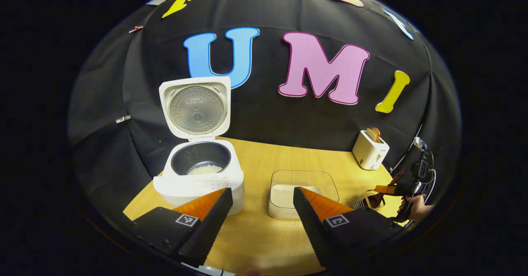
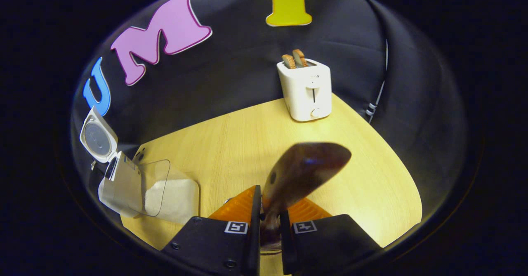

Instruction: Close the left gripper, press the button to open the rice cooker; take a wooden spoon from the chopstick holder with the right hand, scoop a spoonful of rice and pour it into the rice cooker, then put the wooden spoon back into the chopstick holder.

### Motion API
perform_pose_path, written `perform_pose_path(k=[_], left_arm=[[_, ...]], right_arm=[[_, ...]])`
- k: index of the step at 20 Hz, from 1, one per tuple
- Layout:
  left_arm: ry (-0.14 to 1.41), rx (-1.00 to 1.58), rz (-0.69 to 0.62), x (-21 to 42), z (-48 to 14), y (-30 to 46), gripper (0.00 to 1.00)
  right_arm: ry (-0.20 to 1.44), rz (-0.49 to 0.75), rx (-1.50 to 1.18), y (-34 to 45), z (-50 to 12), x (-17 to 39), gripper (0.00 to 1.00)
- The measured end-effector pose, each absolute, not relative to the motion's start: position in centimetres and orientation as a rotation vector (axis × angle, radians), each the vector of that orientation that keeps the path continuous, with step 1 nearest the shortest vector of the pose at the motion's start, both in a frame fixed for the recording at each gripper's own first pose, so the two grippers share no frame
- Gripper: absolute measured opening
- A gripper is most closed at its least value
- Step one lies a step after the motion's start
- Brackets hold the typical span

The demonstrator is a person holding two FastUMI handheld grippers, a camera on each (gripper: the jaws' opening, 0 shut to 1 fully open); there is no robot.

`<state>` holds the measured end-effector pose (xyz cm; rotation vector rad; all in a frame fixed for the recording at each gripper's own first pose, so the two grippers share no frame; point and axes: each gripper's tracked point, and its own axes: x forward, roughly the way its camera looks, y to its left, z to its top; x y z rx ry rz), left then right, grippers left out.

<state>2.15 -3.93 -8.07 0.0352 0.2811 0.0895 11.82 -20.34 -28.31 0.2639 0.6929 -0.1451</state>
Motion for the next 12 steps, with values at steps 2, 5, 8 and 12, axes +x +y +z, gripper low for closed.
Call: perform_pose_path(k=[2,5,8,12], left_arm=[[0.278,0.034,0.075,1.9,-8.0,-3.2,0.96],[0.280,0.041,0.061,1.6,-8.0,-1.6,0.95],[0.281,0.027,0.050,1.2,-8.0,-0.1,0.95],[0.265,0.008,0.038,1.2,-7.6,2.0,0.95]], right_arm=[[0.697,-0.166,0.275,-20.3,-28.2,11.2,0.21],[0.635,-0.185,0.239,-20.0,-26.2,11.5,0.20],[0.602,-0.200,0.184,-19.6,-24.2,11.5,0.20],[0.548,-0.246,0.163,-19.2,-20.5,11.4,0.20]])
